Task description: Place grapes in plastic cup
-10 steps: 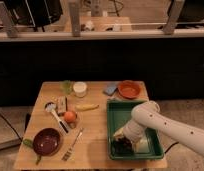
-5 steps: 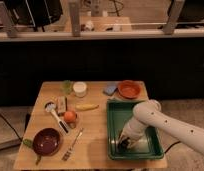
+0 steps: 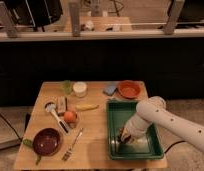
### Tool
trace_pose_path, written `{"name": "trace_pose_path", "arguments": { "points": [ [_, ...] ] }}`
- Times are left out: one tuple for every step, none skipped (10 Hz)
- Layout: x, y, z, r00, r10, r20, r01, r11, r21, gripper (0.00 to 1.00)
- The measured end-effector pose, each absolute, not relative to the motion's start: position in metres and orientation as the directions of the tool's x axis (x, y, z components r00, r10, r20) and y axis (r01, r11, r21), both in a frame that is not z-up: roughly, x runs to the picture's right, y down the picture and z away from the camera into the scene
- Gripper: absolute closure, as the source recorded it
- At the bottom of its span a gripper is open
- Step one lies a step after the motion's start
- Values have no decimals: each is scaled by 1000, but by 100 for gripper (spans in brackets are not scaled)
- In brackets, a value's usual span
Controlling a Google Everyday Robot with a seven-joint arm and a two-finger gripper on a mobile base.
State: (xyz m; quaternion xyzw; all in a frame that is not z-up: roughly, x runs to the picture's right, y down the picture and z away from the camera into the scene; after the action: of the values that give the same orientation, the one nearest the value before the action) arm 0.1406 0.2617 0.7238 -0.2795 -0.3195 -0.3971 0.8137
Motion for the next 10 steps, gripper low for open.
{"name": "trace_pose_path", "arguments": {
  "points": [
    [140,255,719,485,-478,732,823,532,-197,100],
    [138,245,713,494,-494,715,820,538,-195,100],
    [137,236,709,502,-508,699,819,540,-195,100],
    [135,230,706,509,-520,686,818,541,-196,100],
    [131,217,700,519,-542,661,816,544,-196,100],
    [130,207,696,533,-559,635,812,548,-198,100],
    [130,197,692,544,-572,613,808,554,-200,100],
    [129,185,687,559,-587,586,802,563,-201,100],
    [129,171,682,577,-602,551,793,574,-203,100],
    [130,163,680,593,-608,527,784,584,-209,100]
  ]
}}
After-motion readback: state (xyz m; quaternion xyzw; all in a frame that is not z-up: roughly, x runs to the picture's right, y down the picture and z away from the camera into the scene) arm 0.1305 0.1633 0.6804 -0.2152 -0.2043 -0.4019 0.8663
